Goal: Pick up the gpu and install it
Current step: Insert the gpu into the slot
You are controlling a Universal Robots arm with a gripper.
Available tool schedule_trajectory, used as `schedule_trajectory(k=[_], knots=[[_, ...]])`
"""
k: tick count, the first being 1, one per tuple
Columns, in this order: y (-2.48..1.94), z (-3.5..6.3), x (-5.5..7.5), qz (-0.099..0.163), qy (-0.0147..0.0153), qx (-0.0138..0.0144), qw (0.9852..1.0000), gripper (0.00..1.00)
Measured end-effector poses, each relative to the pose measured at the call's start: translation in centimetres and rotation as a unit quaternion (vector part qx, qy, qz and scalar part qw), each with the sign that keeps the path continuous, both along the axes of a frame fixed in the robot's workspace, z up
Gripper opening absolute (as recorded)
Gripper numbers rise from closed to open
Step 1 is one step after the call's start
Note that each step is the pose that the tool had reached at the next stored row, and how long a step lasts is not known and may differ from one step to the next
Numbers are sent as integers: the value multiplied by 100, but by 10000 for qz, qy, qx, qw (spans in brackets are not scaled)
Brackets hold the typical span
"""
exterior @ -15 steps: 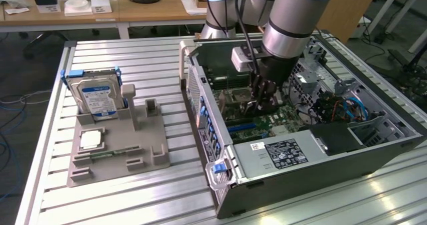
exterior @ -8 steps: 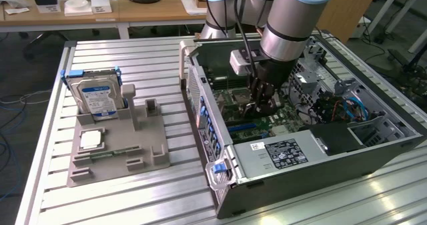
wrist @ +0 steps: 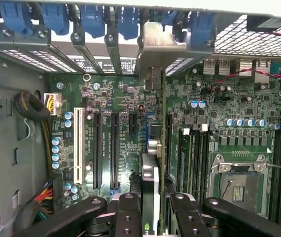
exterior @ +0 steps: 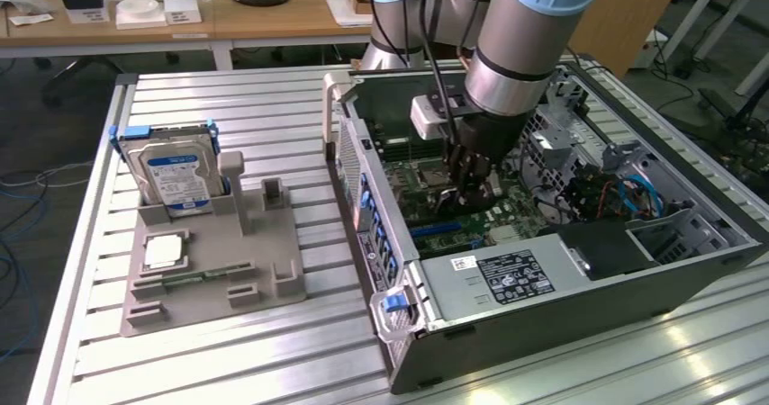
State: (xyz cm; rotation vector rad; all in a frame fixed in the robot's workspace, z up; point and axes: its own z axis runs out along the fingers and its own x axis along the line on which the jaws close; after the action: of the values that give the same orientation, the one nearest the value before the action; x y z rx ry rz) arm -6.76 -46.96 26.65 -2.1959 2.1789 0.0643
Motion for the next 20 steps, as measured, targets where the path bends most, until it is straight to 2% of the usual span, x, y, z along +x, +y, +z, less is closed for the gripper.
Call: schedule_trajectory(k=[20], knots=[[0, -177, -43, 0, 0, 0, 10000, 27]])
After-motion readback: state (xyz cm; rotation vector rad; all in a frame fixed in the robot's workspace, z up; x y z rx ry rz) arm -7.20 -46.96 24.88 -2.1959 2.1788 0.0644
